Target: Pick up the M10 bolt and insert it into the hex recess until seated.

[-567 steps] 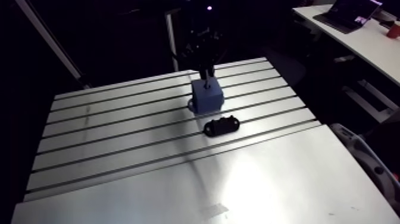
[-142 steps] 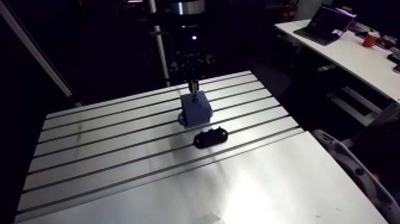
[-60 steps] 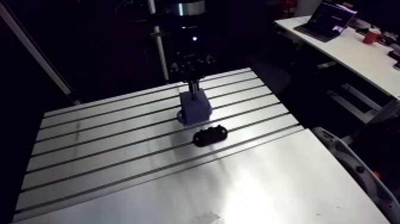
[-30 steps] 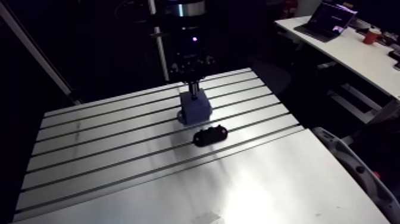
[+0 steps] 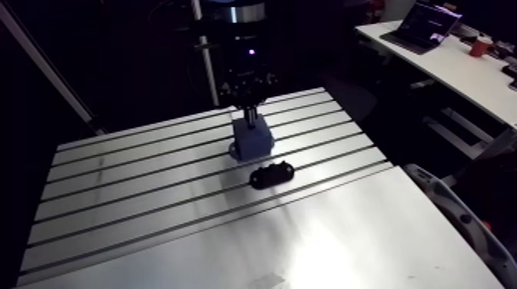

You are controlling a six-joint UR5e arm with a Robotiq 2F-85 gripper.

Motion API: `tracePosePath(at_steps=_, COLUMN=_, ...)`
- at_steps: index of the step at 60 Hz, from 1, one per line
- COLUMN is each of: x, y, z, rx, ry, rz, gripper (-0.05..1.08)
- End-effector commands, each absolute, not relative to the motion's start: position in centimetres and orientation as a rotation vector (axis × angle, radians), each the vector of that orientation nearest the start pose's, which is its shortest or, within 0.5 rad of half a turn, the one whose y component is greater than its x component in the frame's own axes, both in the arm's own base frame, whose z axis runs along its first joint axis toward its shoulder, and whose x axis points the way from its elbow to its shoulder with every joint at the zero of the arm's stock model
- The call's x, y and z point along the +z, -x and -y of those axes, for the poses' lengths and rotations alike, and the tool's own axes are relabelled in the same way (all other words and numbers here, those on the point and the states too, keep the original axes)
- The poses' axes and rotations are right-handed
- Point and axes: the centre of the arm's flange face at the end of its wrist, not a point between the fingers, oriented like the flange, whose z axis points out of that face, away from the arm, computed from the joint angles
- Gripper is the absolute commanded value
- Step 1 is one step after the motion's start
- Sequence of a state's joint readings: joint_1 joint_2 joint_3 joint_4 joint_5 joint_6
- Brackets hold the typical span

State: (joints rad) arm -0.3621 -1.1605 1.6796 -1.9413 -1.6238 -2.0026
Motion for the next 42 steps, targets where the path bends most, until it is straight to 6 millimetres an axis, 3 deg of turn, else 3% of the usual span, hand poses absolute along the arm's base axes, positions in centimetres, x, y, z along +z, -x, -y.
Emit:
tracePosePath(at_steps=1, x=24.41, y=60.05, z=-9.06, rx=-0.014, ry=0.11, rz=-2.981, gripper=1.08)
tracePosePath(at_steps=42, x=24.01, y=60.06, z=-9.08, rx=-0.016, ry=0.117, rz=-2.975, gripper=1.08)
